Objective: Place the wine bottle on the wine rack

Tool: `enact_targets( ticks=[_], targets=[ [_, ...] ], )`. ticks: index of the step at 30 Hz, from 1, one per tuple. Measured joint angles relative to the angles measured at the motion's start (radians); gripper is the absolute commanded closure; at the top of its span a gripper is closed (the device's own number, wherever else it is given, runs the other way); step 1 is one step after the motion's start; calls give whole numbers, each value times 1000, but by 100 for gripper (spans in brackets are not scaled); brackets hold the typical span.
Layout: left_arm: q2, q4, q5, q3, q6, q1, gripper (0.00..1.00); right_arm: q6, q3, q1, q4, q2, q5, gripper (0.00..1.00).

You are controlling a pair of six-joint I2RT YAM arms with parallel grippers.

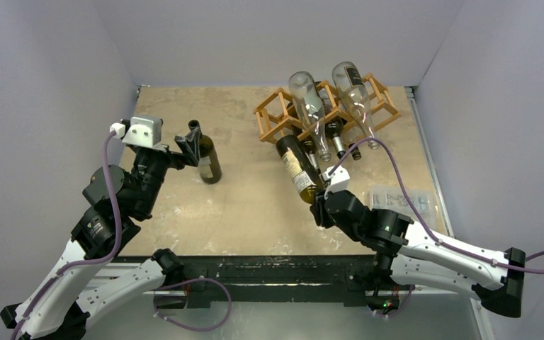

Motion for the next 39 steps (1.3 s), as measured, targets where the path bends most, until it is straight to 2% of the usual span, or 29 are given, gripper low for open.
enact_targets(
  ticks=[10, 39],
  targets=[
    [5, 0, -1, 0, 0, 0, 16, -17, 28, 0, 11, 59, 83, 100],
    [6, 0, -1, 0, 0, 0, 17, -77, 0, -23, 174, 209, 111, 100]
  ],
)
